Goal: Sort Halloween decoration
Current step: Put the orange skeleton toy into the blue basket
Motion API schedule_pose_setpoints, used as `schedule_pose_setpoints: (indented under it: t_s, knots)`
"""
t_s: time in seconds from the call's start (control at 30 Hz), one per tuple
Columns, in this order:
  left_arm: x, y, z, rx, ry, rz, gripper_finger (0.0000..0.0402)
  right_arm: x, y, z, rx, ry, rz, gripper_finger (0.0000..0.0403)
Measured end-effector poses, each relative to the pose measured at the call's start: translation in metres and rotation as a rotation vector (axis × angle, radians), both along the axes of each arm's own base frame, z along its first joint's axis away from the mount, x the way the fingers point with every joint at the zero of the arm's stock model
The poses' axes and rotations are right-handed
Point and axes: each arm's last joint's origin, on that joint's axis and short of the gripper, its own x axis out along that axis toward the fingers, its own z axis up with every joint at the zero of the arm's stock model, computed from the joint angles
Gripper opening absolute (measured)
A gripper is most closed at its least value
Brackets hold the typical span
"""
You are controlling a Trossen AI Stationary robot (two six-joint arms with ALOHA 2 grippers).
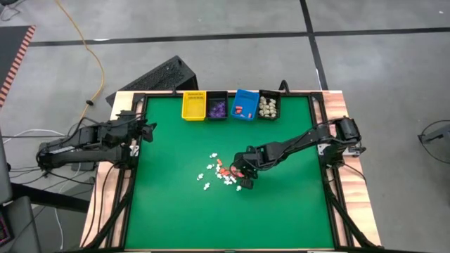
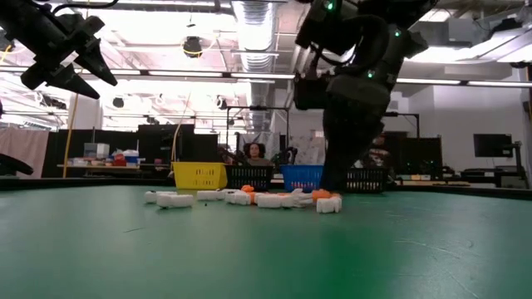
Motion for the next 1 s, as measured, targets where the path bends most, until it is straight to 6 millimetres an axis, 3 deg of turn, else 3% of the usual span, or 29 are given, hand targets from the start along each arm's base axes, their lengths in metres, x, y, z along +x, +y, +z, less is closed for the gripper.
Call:
schedule_pose_setpoints:
  t_s: [0.4, 0.77, 1.0]
  knots:
    - [0.000, 0.000, 0.000, -0.008, -0.010, 0.008, 0.0256, -0.003, 0.002, 0.002, 0.046, 0.020, 0.010, 0.0070]
    - [0.000, 0.000, 0.000, -0.014, -0.016, 0.012, 0.0256, 0.002, 0.006, -0.005, 0.035, 0.005, 0.019, 0.0243]
    - [-0.001, 0.000, -0.001, -0.016, -0.007, 0.012, 0.0256, 0.009, 0.009, -0.010, 0.059, -0.030, 0.032, 0.0248]
